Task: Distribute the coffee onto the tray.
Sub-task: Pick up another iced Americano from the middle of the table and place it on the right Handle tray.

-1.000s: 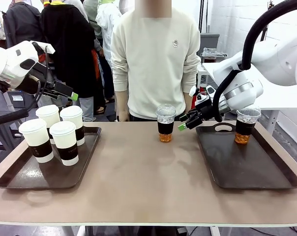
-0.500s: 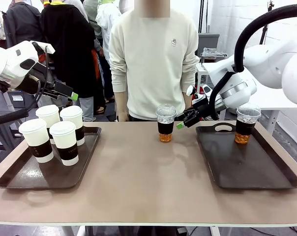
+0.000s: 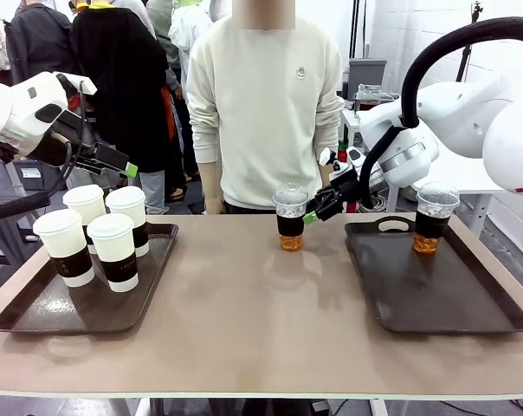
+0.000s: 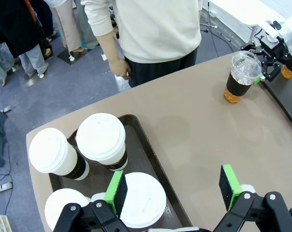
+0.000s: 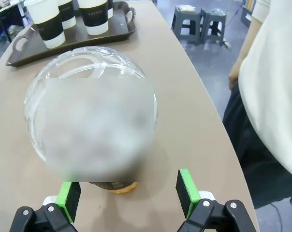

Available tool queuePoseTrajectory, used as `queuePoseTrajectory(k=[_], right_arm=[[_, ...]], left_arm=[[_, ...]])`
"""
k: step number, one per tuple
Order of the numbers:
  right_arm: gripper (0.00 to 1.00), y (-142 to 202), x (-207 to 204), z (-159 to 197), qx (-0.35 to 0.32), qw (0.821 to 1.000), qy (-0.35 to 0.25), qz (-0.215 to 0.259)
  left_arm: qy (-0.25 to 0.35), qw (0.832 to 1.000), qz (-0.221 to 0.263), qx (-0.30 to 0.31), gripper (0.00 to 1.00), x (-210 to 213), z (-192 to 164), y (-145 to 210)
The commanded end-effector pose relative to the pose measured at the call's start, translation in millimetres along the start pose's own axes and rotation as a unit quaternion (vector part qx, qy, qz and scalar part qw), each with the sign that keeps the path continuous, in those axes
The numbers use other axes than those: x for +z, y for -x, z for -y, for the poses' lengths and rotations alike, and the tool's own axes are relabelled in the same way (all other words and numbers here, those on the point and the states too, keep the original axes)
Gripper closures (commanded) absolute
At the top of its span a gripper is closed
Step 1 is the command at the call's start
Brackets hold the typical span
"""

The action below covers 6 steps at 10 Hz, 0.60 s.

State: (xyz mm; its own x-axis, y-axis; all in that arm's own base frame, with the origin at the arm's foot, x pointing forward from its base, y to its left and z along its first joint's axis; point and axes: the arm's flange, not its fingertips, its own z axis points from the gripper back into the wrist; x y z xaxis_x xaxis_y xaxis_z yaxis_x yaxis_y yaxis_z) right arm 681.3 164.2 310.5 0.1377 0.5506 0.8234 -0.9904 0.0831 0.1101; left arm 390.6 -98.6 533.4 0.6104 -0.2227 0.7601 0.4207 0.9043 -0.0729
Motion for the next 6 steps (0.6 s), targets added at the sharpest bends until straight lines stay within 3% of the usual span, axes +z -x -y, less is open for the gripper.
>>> queuePoseTrajectory(k=[1, 6], right_arm=[[0.0, -4.9, -5.2, 10.3, -0.008, 1.0, -0.018, -0.008], [0.0, -3.2, -15.1, 4.4, -0.007, 0.999, -0.052, 0.001]], left_arm=[[0.001, 1.0, -0.002, 0.005, 0.0, 0.4, -1.5, 0.3], [0.001, 1.0, -0.002, 0.005, 0.0, 0.4, -1.5, 0.3]])
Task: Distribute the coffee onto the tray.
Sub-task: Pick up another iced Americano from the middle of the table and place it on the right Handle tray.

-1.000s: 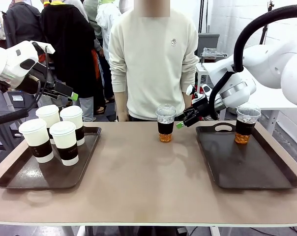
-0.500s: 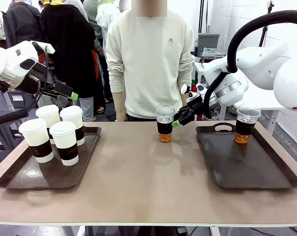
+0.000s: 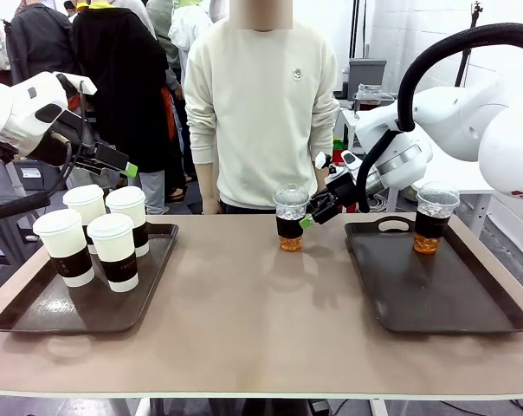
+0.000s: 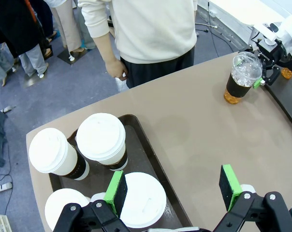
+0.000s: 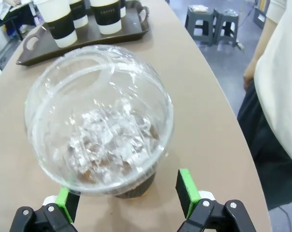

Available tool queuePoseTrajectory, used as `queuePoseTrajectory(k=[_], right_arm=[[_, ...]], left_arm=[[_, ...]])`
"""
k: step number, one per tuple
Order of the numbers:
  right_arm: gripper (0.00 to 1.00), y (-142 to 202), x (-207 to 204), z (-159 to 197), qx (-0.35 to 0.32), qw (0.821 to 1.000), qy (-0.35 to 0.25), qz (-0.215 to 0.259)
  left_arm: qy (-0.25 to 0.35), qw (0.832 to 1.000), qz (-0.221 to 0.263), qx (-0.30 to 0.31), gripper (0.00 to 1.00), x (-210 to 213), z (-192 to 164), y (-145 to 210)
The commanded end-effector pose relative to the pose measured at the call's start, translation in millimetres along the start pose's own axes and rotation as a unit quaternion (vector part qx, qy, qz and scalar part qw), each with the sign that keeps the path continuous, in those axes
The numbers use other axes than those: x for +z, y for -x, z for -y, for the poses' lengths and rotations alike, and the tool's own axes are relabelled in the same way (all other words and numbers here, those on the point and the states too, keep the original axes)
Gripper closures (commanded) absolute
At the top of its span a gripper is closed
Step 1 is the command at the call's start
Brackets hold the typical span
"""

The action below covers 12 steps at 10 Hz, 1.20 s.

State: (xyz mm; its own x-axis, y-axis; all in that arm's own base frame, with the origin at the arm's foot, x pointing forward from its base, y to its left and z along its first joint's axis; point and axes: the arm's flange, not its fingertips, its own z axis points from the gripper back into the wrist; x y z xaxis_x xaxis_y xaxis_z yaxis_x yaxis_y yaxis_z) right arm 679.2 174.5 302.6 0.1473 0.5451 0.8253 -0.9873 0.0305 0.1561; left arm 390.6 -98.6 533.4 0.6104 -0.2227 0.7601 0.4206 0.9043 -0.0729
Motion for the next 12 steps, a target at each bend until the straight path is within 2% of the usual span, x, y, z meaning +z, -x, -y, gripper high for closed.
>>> queuePoseTrajectory(k=[1, 5, 12], right_arm=[[0.0, -5, -4, 6, 0.001, 1.0, -0.023, 0.001], [0.0, 2, -18, 9, 0.002, 0.999, -0.041, 0.003], [0.0, 10, -32, 18, 0.022, 0.996, -0.074, 0.034]], left_arm=[[0.001, 1.0, -0.002, 0.005, 0.0, 0, -1, 0], [0.001, 1.0, -0.002, 0.005, 0.0, 0, -1, 0], [0.001, 1.0, -0.002, 0.005, 0.0, 0, -1, 0]])
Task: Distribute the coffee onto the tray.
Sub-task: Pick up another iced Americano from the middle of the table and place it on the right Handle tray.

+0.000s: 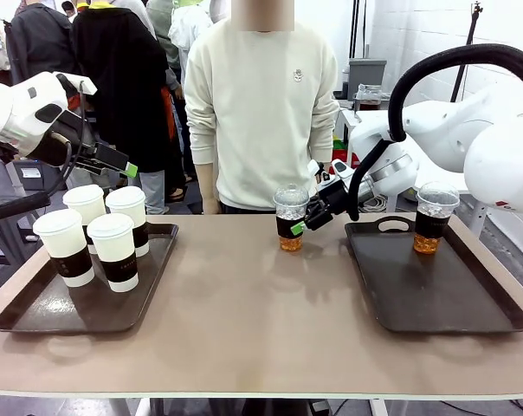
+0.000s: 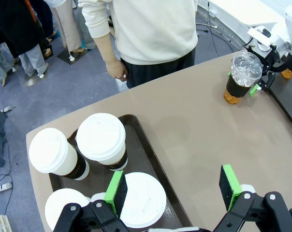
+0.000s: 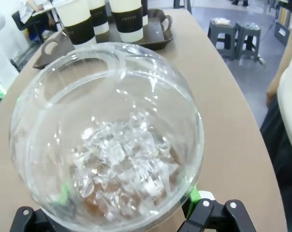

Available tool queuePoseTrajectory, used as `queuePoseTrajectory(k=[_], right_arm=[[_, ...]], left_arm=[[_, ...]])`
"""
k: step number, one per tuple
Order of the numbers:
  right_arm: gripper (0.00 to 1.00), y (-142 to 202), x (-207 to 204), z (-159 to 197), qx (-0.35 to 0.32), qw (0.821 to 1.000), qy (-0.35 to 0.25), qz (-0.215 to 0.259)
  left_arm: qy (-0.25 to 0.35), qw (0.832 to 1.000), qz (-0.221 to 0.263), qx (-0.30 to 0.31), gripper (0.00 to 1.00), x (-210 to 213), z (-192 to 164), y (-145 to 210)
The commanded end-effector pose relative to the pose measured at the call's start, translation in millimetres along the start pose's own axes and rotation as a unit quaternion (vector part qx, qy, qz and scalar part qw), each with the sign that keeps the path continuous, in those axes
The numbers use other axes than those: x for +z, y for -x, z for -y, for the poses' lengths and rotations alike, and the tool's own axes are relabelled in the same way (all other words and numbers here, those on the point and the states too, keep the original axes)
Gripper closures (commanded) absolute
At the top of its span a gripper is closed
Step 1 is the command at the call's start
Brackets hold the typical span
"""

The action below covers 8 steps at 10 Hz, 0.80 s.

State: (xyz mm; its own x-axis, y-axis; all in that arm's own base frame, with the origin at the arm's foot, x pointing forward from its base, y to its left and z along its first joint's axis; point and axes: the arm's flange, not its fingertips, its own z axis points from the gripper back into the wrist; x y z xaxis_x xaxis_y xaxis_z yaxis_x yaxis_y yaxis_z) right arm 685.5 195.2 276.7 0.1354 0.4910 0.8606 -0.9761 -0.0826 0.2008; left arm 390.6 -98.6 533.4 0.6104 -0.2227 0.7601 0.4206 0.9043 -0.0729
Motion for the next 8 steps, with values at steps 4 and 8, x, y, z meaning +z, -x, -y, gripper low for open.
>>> queuePoseTrajectory(k=[4, 8], right_arm=[[0.0, 10, -10, 13, 0.036, 0.999, -0.038, 0.013], [0.0, 10, -16, 16, 0.051, 0.997, -0.047, 0.036]], left_arm=[[0.001, 1.0, -0.002, 0.005, 0.0, 0, -1, 0], [0.001, 1.0, -0.002, 0.005, 0.0, 0, -1, 0]])
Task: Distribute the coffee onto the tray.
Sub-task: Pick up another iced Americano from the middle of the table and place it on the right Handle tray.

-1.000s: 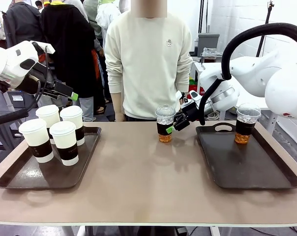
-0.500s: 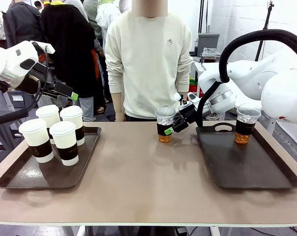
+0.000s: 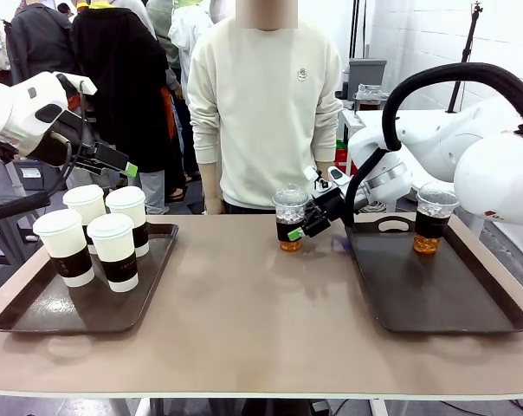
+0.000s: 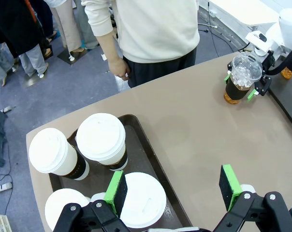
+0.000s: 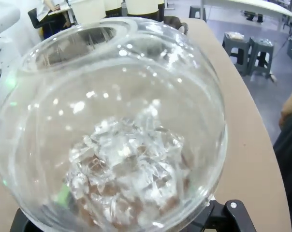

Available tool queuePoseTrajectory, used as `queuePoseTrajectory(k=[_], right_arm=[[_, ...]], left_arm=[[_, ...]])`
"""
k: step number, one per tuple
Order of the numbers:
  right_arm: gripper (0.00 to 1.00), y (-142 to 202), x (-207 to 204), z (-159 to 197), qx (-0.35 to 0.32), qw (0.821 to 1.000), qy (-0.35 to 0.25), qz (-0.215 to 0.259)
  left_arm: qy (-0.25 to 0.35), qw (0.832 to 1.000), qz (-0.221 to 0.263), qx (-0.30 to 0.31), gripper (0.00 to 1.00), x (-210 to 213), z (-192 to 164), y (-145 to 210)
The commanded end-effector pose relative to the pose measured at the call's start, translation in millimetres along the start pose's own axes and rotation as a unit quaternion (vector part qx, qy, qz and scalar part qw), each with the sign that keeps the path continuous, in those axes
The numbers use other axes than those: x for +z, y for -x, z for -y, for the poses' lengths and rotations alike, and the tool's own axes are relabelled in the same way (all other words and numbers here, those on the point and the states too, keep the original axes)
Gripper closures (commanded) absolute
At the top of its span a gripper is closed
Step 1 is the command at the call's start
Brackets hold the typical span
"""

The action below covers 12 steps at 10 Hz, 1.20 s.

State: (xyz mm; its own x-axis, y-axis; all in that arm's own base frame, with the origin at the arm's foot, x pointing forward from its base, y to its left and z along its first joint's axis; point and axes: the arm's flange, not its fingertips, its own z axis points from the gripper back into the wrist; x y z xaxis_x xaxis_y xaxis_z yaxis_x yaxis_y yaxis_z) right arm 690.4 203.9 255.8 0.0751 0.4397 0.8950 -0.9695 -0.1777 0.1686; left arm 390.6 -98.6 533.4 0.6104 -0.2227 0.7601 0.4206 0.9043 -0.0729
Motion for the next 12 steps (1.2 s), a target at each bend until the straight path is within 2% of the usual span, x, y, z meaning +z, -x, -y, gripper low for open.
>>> queuePoseTrajectory(k=[1, 2, 4, 6, 9, 12], right_arm=[[0.0, -1, 2, 6, 0.017, 0.999, -0.022, 0.036], [0.08, -1, 2, 5, 0.007, 0.999, -0.034, 0.035], [0.46, -1, 4, 4, 0.018, 0.998, -0.037, 0.044], [0.46, 1, 2, 5, 0.01, 0.999, -0.031, 0.035], [0.46, 3, 1, 6, 0.014, 0.998, -0.03, 0.044], [0.46, -31, 7, -6, 0.028, 0.998, -0.025, 0.046]], left_arm=[[0.001, 1.0, -0.002, 0.005, 0.0, 0, -1, 0], [0.001, 1.0, -0.002, 0.005, 0.0, 0, -1, 0], [0.001, 1.0, -0.002, 0.005, 0.0, 0, -1, 0], [0.001, 1.0, -0.002, 0.005, 0.0, 0, -1, 0], [0.001, 1.0, -0.002, 0.005, 0.0, 0, -1, 0], [0.001, 1.0, -0.002, 0.005, 0.0, 0, -1, 0]])
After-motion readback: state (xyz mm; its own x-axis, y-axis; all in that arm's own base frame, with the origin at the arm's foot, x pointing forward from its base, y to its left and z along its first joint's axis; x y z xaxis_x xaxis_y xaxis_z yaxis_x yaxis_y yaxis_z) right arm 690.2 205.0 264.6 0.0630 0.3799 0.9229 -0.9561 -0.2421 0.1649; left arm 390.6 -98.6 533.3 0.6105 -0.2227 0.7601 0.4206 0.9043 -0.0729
